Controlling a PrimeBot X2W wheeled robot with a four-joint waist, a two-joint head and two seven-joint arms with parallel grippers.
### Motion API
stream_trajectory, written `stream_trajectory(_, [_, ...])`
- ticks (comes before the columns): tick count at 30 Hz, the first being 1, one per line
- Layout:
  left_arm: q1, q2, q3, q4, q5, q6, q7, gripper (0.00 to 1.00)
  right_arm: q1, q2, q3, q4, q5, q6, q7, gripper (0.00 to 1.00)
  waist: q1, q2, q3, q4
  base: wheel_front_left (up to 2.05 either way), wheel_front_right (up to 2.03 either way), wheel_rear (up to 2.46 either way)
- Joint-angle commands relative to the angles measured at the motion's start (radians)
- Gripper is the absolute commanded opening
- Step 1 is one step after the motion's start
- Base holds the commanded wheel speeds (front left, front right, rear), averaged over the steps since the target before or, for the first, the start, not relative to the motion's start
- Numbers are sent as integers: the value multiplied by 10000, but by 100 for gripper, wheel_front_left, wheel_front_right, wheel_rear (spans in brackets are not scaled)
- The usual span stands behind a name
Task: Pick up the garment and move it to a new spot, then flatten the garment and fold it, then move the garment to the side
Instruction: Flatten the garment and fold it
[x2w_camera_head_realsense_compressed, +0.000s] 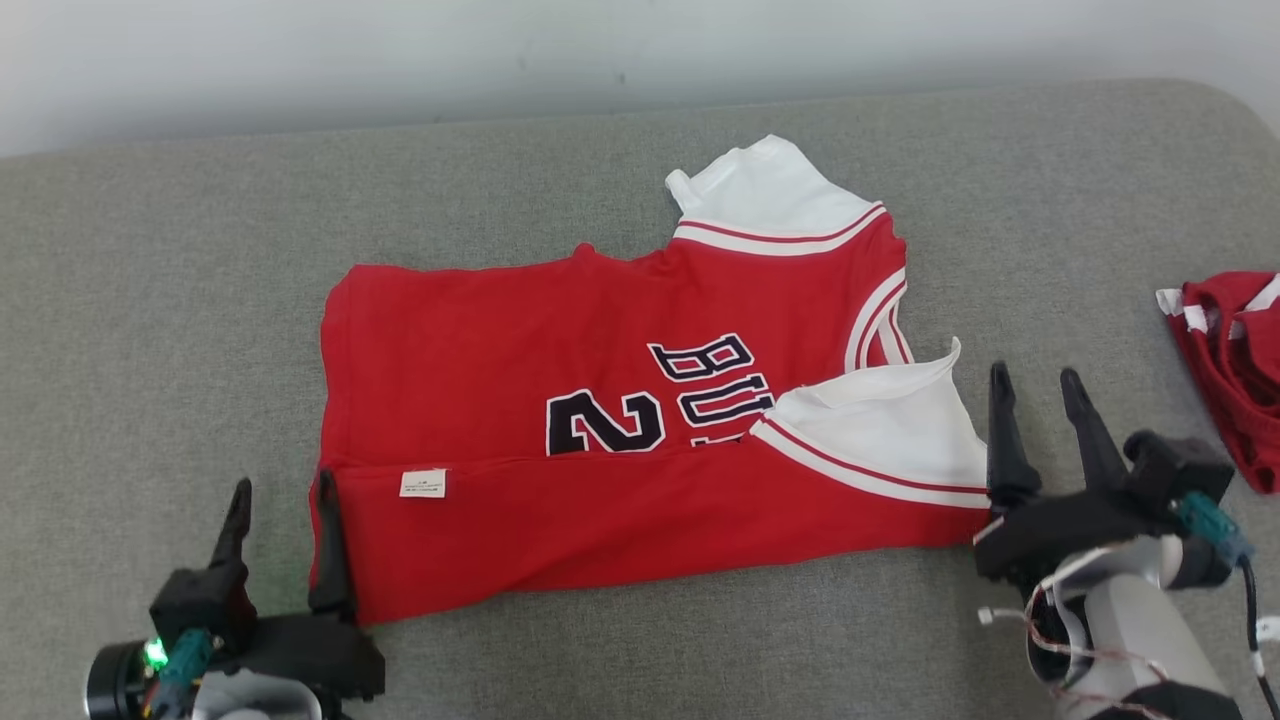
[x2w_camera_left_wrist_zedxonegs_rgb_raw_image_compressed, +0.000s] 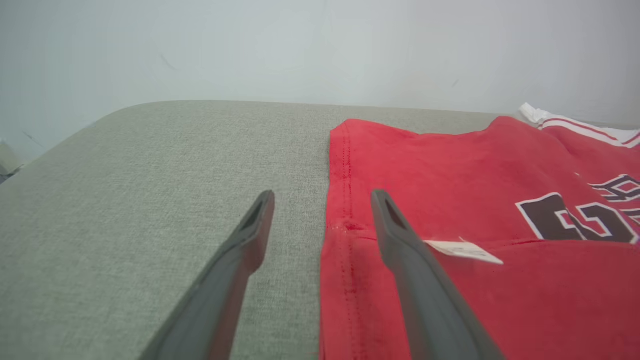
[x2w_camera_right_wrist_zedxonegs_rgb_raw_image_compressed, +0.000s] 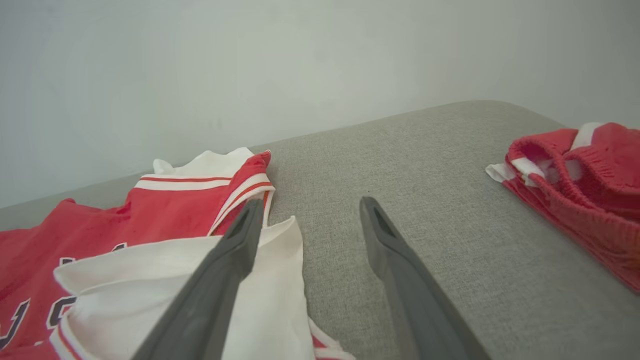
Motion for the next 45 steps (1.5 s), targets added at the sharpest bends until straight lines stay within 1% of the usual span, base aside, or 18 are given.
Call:
stream_trajectory(1, [351, -11, -164, -214, -185, 151, -29, 100, 428, -54, 58, -150, 23, -28, 4, 100, -1, -1, -73, -9, 0, 0, 0])
stream_trajectory(8, [1248, -13, -663, -669, -562, 431, -29, 100, 1715, -88, 519, -502, 245, -28, 4, 100, -1, -1, -264, -87, 0, 0, 0])
stream_trajectory(11, [1473, -15, -885, -735, -634, 454, -29, 100, 2045, -26, 672, -362, 365, -28, 4, 100, -1, -1, -317, -110, 0, 0, 0])
stream_trajectory(14, [1539, -10, -947, -712, -637, 528, -29, 100, 2035, 48, 675, -137, 547, -28, 4, 100, -1, -1, -299, -103, 0, 0, 0])
stream_trajectory(16, [1499, -8, -982, -748, -560, 527, -29, 100, 1918, 166, 548, 148, 934, -28, 4, 100, -1, -1, -265, -64, 0, 0, 0])
stream_trajectory(23, [1376, -10, -1119, -841, -466, 498, -29, 100, 1423, -47, 1012, 990, 1415, -28, 7, 100, -1, -1, -140, 109, 0, 0, 0])
stream_trajectory(24, [1381, -9, -1133, -843, -463, 497, -29, 100, 1376, -110, 1103, 1189, 1436, -28, 10, 87, -1, -1, -136, 136, 0, 0, 0])
stream_trajectory(25, [1392, -9, -1147, -851, -476, 500, -29, 100, 1313, -137, 1236, 1385, 1482, -29, 19, 70, -1, -1, -133, 161, 0, 0, 0])
stream_trajectory(26, [1407, -10, -1160, -859, -497, 508, -29, 100, 1265, -168, 1342, 1530, 1505, -29, 21, 19, -1, -1, -129, 181, 0, 0, 0])
stream_trajectory(27, [1428, -10, -1160, -858, -529, 515, -29, 100, 1231, -202, 1430, 1604, 1538, -28, 22, 0, -1, -1, -128, 199, 0, 0, 0])
stream_trajectory(31, [1539, -14, -1158, -901, -678, 383, -29, 100, 1144, -377, 1471, 1519, 1637, -29, 19, 0, -1, -1, -137, 209, 0, 0, 0])
stream_trajectory(37, [1799, -11, -1477, -949, -1064, 133, -29, 100, 1100, -403, 1445, 1017, 1676, -29, 7, 0, -1, -1, -56, 112, 0, 0, 0])
stream_trajectory(41, [1879, -9, -1599, -850, -1233, 295, -29, 100, 1099, -447, 1445, 798, 1616, -29, 5, 0, -1, -1, 76, 60, 0, 0, 0])
stream_trajectory(45, [1869, -10, -1513, -696, -1228, 510, -29, 100, 1097, -472, 1383, 733, 1640, -29, 5, 0, -1, -1, 153, 34, 0, 0, 0])
